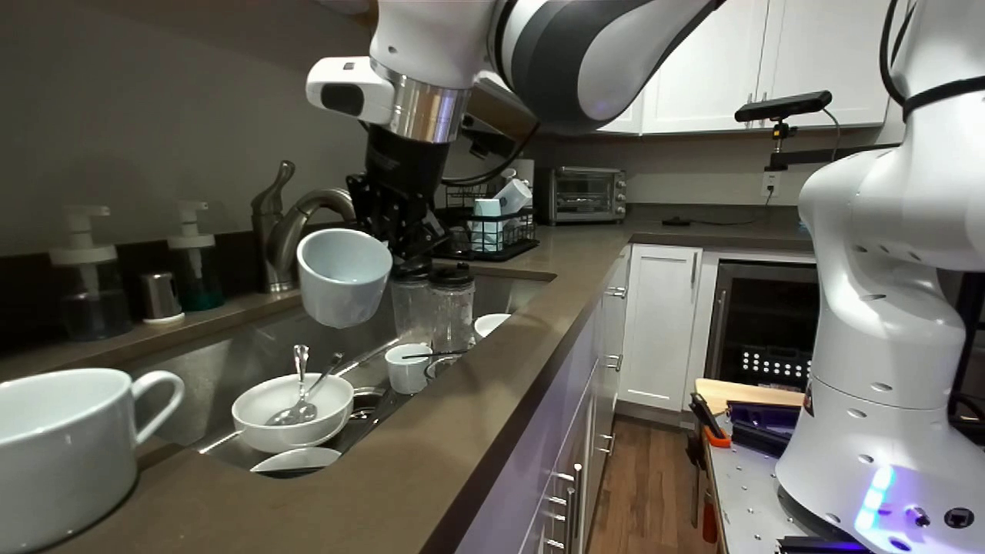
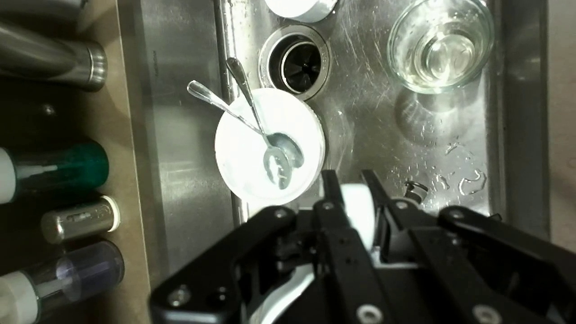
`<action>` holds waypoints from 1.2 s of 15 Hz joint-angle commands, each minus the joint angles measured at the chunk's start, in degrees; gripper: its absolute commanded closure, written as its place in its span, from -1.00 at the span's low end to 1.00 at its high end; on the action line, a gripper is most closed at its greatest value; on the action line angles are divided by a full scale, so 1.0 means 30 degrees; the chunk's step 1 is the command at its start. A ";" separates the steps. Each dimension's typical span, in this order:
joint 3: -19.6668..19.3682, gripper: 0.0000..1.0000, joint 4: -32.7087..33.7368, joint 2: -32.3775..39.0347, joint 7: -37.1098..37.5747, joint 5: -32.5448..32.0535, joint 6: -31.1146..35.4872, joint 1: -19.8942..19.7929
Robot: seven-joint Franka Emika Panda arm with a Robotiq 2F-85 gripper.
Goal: Pick up the white mug on the right side of the counter, pour the liquid out of the mug into the sink, place the mug on the left side of the counter
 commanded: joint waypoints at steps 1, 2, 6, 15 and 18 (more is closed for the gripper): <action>0.0228 0.67 0.0012 -0.0009 -0.0066 0.0087 -0.0002 -0.0229; 0.0228 0.91 0.0012 -0.0008 -0.0064 0.0087 -0.0002 -0.0229; -0.0934 0.91 -0.0858 -0.0740 -0.1697 0.0488 0.1567 -0.0759; -0.2834 0.90 -0.1528 -0.0997 -0.9991 0.5178 0.4809 -0.0682; -0.2222 0.90 -0.1220 -0.0950 -1.2252 0.6399 0.3830 -0.0172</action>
